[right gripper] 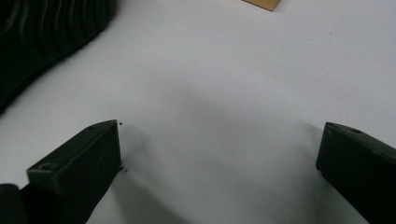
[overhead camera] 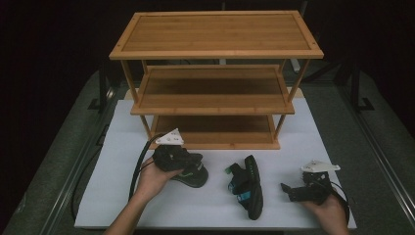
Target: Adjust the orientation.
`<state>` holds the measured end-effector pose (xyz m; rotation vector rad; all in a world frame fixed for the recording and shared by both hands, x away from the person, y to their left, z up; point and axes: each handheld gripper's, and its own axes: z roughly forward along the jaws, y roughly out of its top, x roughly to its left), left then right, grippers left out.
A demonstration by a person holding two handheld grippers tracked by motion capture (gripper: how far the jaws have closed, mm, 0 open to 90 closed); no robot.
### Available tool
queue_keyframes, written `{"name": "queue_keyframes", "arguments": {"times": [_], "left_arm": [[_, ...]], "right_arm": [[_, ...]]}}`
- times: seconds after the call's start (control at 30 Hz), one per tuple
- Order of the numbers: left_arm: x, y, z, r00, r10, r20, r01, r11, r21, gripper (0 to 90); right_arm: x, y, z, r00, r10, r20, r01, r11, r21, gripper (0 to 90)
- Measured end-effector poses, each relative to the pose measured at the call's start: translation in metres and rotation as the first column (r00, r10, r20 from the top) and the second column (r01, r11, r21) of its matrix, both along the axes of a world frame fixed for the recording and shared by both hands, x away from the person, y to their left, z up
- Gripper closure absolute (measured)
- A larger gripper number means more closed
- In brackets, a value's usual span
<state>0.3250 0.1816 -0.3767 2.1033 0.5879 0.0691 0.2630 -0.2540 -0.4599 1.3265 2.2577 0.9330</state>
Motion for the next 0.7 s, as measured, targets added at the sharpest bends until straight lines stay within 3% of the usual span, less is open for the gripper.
{"name": "queue_keyframes", "arguments": {"times": [0.23,0.57,0.7], "left_arm": [[-0.015,0.02,0.007,0.9996,-0.022,-0.017,0.022,0.9996,-0.02,88.2],[-0.051,0.058,0.013,0.9989,-0.042,-0.023,0.041,0.999,-0.02,88.2],[-0.065,0.076,0.012,0.9993,-0.027,-0.026,0.026,0.9994,-0.021,88.2]], "right_arm": [[0.0,0.0,0.0,1.0,-0.001,-0.001,0.001,1.0,0.001,0.0],[0.0,0.0,0.0,1.0,-0.001,-0.001,0.001,1.0,0.001,0.0],[0.0,0.0,0.0,1.0,-0.002,-0.001,0.002,1.0,0.001,0.0]]}}
